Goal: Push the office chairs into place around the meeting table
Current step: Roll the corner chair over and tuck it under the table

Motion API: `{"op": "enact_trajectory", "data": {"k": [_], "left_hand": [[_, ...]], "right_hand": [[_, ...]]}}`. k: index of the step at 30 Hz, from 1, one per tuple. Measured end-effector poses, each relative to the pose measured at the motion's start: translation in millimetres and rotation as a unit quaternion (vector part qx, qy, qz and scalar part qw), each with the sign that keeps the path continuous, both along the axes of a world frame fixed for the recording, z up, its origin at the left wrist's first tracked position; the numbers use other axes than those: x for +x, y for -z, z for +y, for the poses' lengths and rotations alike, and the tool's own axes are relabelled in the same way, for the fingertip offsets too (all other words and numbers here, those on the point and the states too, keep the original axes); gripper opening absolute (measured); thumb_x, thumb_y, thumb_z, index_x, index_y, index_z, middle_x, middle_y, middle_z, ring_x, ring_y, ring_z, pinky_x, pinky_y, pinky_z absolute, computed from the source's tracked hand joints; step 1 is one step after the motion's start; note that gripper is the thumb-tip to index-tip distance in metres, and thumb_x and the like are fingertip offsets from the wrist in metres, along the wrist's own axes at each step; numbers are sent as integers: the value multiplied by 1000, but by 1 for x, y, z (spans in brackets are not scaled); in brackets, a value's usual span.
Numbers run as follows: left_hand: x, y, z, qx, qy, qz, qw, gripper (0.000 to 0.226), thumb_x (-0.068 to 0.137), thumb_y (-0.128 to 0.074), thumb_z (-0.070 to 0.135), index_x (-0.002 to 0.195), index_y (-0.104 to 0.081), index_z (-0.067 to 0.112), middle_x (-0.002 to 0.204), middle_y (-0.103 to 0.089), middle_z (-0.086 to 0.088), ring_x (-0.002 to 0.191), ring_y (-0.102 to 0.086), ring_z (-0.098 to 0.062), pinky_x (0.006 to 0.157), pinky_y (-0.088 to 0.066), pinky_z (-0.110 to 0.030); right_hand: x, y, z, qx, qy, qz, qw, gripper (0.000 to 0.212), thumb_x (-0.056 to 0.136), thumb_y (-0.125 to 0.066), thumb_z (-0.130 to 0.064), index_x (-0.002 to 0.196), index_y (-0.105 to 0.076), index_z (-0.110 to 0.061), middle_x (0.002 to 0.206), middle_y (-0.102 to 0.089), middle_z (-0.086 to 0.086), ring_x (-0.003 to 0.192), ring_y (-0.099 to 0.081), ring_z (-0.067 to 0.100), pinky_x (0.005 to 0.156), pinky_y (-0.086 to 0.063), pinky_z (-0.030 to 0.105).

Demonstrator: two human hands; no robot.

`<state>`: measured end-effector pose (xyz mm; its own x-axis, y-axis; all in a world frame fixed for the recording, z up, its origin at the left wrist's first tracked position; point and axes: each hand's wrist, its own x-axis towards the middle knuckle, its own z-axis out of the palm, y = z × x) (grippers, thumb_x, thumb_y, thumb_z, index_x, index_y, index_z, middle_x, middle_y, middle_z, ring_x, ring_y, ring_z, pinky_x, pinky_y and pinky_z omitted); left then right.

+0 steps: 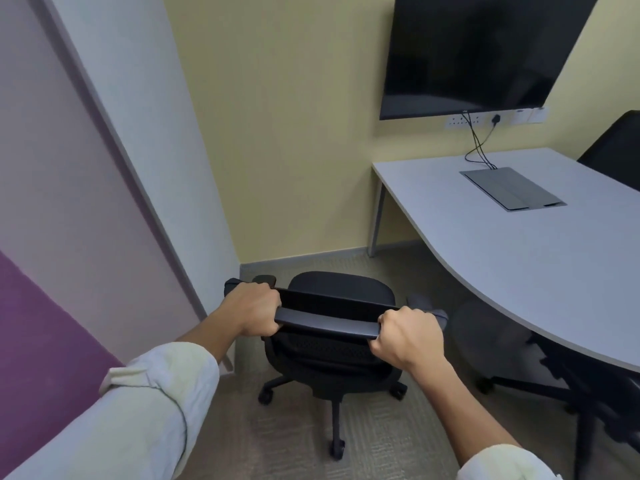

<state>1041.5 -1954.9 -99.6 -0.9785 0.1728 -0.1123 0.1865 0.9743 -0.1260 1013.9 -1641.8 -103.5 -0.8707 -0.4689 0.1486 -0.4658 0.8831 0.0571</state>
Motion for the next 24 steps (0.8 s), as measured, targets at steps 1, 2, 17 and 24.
{"op": "enact_trajectory", "data": {"k": [1, 2, 17, 24], "left_hand": [[-8, 0, -9, -9, 8, -6, 1000, 17, 63, -47, 37, 56, -50, 22, 51, -51, 6, 44, -50, -15, 41, -28, -25], [-18, -1, -17, -15, 15, -12, 1000, 17, 64, -47, 38, 56, -49, 23, 52, -51, 6, 45, -50, -14, 41, -28, -26], [-177, 4, -99, -37, 111, -38, 992, 15, 69, -47, 35, 61, -51, 24, 59, -56, 6, 55, -56, -18, 45, -32, -28], [-265, -1, -131, -33, 175, -36, 983, 15, 68, -50, 35, 60, -51, 22, 56, -53, 4, 49, -52, -18, 43, -27, -28]], "right_hand": [[-1, 0, -8, -2, 8, 0, 1000, 15, 61, -45, -40, 56, -44, -26, 49, -40, -6, 46, -48, 23, 44, -24, 28], [-3, 0, -17, -10, 20, -1, 1000, 15, 60, -46, -39, 55, -45, -26, 48, -41, -5, 47, -51, 24, 44, -24, 28], [-89, 1, -103, -41, 132, -11, 990, 18, 60, -53, -37, 51, -45, -23, 44, -35, -7, 39, -44, 23, 41, -21, 25], [-138, -5, -150, -27, 199, -26, 979, 18, 65, -47, -41, 57, -48, -25, 50, -44, -6, 49, -54, 23, 45, -28, 28]]}}
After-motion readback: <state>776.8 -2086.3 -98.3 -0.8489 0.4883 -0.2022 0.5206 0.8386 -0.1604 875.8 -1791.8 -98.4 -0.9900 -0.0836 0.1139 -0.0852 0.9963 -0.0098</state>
